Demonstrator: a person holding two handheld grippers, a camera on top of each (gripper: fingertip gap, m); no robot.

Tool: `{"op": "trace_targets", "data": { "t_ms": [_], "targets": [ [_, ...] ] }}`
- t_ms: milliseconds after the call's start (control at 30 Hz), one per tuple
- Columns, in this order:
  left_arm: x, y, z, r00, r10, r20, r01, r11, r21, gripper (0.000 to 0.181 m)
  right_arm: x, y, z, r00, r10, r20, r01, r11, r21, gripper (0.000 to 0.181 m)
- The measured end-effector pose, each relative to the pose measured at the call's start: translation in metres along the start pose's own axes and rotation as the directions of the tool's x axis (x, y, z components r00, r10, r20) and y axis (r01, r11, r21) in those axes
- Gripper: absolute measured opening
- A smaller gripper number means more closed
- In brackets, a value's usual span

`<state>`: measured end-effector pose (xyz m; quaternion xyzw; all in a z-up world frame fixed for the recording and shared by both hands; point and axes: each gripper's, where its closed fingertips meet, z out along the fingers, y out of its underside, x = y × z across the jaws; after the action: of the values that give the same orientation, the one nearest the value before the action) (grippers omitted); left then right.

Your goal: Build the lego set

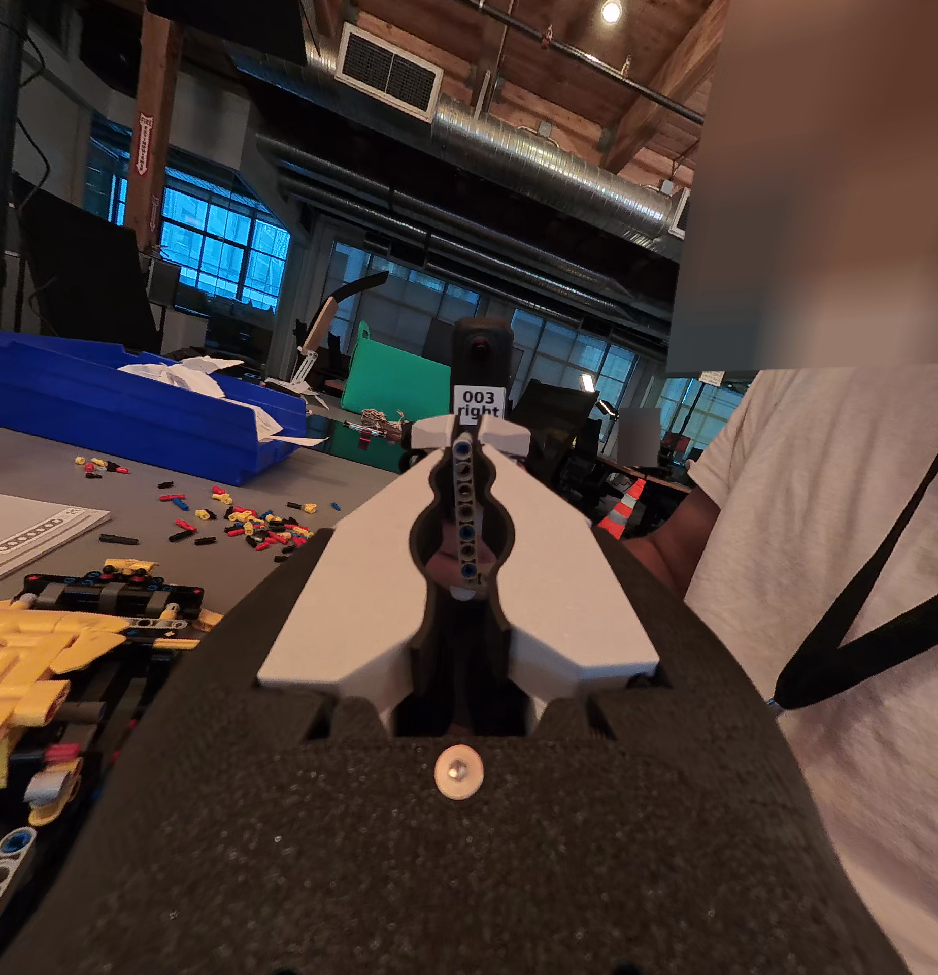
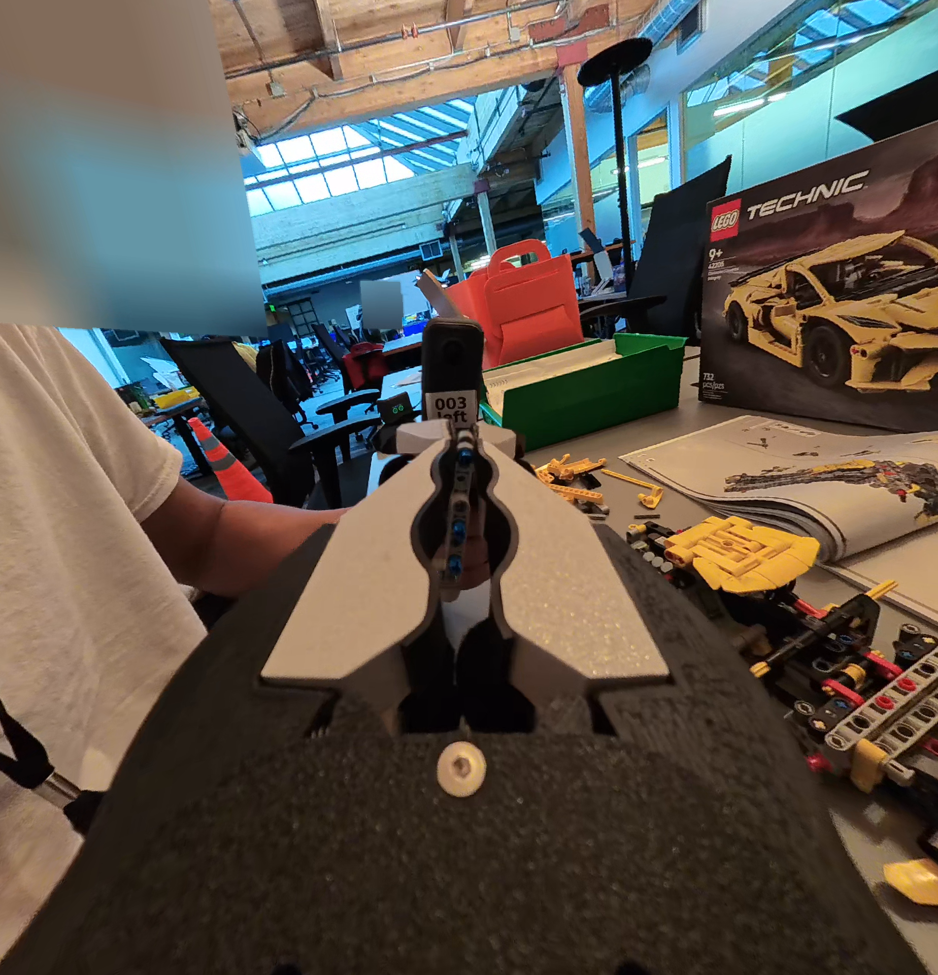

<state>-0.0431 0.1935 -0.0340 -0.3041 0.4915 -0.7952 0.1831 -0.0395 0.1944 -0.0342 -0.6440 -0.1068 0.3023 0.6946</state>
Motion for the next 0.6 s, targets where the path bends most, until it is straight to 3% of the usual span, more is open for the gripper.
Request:
{"op": "trace_targets", "data": {
  "t_ms": [467, 600],
  "targets": [
    [-0.003, 0.008, 0.002, 1.000, 0.001, 0.009, -0.001, 0.999, -0.040, 0.007, 0.002, 0.006, -0.003, 1.000, 0.015, 0.014, -0.015, 1.000, 0.014, 0.006],
    [0.001, 0.010, 0.001, 0.997, -0.065, -0.032, 0.064, 0.997, -0.042, 0.007, -0.002, 0.007, -0.003, 0.999, -0.020, 0.043, 0.020, 1.000, 0.019, 0.006]
  ]
}}
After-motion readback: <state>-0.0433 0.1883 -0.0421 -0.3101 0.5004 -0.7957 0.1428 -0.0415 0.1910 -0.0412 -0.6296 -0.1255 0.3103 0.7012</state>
